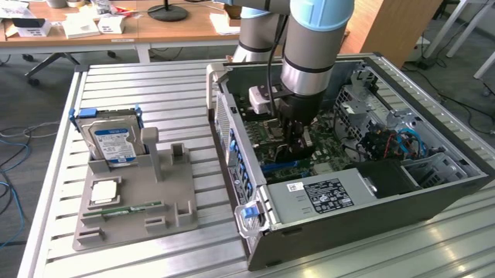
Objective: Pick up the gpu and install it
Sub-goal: 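Insert the gpu into the slot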
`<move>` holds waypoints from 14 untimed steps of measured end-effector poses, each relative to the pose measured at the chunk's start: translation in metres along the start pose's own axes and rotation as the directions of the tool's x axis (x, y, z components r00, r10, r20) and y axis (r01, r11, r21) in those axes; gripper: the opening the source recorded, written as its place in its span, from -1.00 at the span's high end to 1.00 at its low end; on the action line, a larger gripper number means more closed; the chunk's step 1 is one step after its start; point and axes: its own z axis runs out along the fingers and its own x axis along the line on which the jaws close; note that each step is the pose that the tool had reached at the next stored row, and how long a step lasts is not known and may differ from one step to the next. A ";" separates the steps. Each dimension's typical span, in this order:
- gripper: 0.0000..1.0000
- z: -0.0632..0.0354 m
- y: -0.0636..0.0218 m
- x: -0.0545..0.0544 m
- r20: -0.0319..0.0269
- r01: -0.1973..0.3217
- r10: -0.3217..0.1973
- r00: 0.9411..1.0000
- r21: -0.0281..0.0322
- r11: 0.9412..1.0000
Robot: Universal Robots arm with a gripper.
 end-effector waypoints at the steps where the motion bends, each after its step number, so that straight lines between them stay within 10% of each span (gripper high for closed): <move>1: 0.47 0.0000 0.0000 0.000 0.000 0.000 0.000 1.000 0.000 1.000; 14: 0.47 -0.0001 0.0013 0.000 -0.001 -0.014 0.014 1.000 0.000 1.000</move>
